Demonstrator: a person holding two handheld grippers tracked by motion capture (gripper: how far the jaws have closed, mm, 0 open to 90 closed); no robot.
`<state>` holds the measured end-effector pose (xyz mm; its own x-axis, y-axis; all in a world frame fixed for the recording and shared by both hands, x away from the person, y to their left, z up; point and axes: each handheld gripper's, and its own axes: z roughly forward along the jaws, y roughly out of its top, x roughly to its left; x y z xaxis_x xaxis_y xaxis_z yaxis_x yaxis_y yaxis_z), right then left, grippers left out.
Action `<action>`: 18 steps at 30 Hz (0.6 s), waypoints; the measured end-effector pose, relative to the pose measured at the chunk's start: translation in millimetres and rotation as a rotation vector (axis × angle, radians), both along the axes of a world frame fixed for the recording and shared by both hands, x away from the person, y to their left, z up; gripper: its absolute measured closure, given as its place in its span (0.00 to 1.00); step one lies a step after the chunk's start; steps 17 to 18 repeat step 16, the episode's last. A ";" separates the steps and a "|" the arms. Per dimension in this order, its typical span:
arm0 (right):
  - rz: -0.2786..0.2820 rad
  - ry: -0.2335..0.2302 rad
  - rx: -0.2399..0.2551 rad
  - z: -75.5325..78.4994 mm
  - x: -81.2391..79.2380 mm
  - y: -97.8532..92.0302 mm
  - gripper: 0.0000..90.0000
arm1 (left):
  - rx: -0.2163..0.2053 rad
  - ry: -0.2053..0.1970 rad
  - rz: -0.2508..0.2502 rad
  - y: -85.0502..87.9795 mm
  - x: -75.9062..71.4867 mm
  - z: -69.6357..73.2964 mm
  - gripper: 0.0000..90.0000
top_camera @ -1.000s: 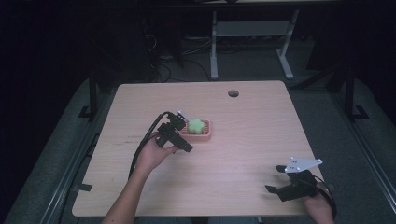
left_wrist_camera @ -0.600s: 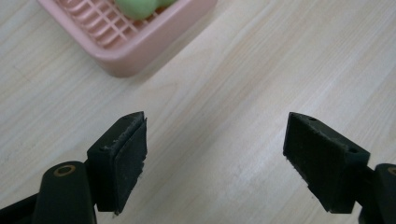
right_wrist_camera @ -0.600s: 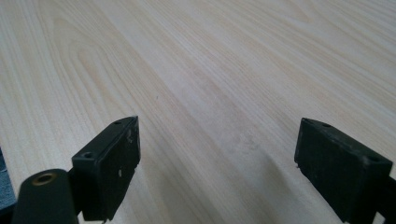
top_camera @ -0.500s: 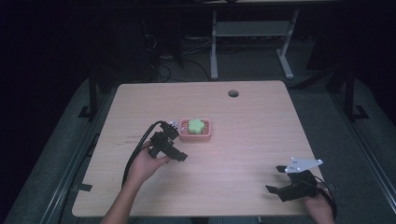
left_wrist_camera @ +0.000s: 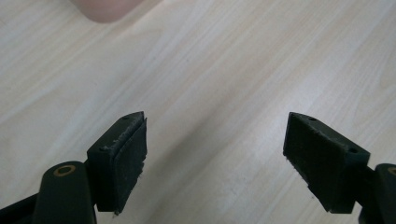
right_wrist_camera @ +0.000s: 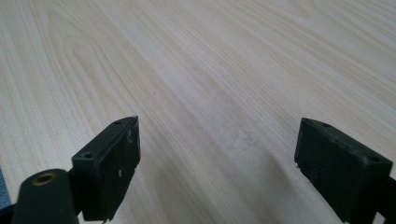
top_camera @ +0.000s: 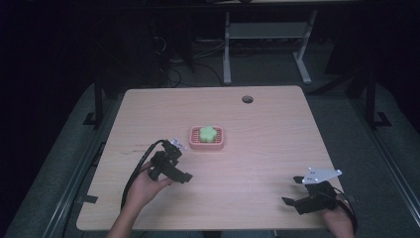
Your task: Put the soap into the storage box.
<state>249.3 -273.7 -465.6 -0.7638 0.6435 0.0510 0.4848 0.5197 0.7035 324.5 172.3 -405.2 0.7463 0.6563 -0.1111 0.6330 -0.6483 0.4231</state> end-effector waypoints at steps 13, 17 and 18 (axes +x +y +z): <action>0.011 -0.010 -0.011 -0.7 -2.2 1.2 0.15 | -0.013 -0.028 -0.012 17.8 -31.1 -6.7 0.24; 0.010 -0.009 -0.011 -1.1 -2.1 2.0 0.15 | -0.021 -0.044 -0.002 23.2 -38.2 -9.8 0.24; 0.010 -0.009 -0.011 -1.1 -2.1 2.0 0.15 | -0.021 -0.044 -0.002 23.2 -38.2 -9.8 0.24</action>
